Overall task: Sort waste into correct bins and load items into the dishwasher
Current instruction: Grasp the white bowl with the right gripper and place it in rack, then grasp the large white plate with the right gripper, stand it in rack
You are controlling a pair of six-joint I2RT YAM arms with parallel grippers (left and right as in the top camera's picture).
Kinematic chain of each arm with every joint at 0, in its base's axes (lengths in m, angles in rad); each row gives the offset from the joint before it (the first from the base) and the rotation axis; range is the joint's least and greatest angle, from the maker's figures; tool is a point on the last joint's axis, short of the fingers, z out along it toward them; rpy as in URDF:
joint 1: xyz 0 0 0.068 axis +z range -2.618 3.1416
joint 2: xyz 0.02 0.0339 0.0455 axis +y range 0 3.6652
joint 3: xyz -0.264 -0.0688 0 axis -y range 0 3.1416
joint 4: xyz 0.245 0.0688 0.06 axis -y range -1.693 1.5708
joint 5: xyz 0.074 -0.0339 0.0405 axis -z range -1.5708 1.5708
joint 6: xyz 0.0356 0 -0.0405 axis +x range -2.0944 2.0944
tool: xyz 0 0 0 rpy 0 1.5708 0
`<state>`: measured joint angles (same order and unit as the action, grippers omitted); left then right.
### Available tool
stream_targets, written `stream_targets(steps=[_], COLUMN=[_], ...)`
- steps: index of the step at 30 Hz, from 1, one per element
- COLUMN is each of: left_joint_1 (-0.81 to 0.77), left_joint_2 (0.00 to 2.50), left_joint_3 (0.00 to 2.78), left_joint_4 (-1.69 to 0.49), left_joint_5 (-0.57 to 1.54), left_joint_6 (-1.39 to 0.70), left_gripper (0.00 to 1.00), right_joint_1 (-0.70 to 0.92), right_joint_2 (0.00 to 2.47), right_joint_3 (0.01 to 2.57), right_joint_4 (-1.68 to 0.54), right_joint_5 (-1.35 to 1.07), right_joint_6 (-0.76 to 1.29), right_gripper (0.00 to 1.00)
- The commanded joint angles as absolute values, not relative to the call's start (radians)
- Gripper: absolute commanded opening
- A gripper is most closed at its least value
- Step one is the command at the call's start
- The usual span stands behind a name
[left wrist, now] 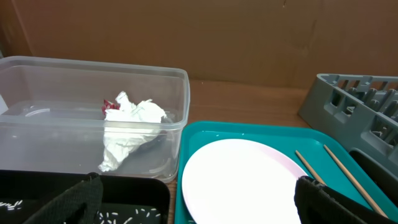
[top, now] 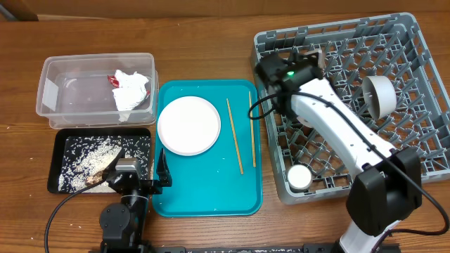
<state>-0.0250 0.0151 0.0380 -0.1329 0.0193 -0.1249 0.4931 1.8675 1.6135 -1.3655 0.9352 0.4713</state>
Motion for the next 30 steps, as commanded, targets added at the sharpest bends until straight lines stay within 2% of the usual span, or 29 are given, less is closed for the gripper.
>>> stream_targets(steps=[1,3,5,6,7,10,11,14,18,20,27,29,30], left_joint_1=[-0.027,-0.027,-0.027,-0.027,-0.027,-0.027,-0.027,-0.027,-0.027,-0.027,-0.027,-0.027,-0.027], left_joint_2=[0.005,0.005,0.005,0.005,0.005,0.005,0.005,0.005,0.005,0.005,0.005,0.005,0.005], left_joint_3=[0.029,0.029,0.029,0.029,0.029,0.029,0.029,0.029,0.029,0.029,0.029,0.029,0.029], left_joint_4=[-0.126,-0.126,-0.126,-0.126,-0.126,-0.126,-0.126,-0.126,-0.126,-0.126,-0.126,-0.126,-0.126], left_joint_5=[0.019,0.019,0.019,0.019,0.019,0.019,0.019,0.019,0.019,0.019,0.019,0.019,0.019], left_joint_6=[-0.135,-0.135,-0.135,-0.135,-0.135,-0.135,-0.135,-0.135,-0.135,-0.135,-0.135,-0.135,-0.135], left_gripper=[1.00,1.00,1.00,1.00,1.00,1.00,1.00,1.00,1.00,1.00,1.00,1.00,1.00], right_joint_1=[0.494,0.473,0.437,0.435,0.437,0.479,0.505,0.600,0.723,0.745,0.718,0.717,0.717], right_joint_2=[1.859,1.859,1.859,1.859,1.859,1.860,1.860,1.863,1.891,1.948,2.137,2.175,2.189], right_joint_3=[1.703,1.734,1.809,1.840,1.844,1.828,1.812,1.758,1.646,1.605,1.604,1.604,1.604], right_joint_4=[-1.372,-1.365,-1.324,-1.275,-1.255,-1.203,-1.183,-1.122,-0.989,-0.890,-0.837,-0.839,-0.838], right_joint_5=[0.857,0.815,0.586,0.294,0.161,-0.252,-0.315,-0.255,-0.029,-0.020,-0.001,-0.001,-0.001], right_joint_6=[0.500,0.501,0.435,0.266,0.214,0.175,0.176,0.249,0.569,0.638,0.711,0.711,0.712], right_gripper=[0.29,0.27,0.27,0.34,0.34,0.33,0.32,0.32,0.47,0.45,0.41,0.37,0.28])
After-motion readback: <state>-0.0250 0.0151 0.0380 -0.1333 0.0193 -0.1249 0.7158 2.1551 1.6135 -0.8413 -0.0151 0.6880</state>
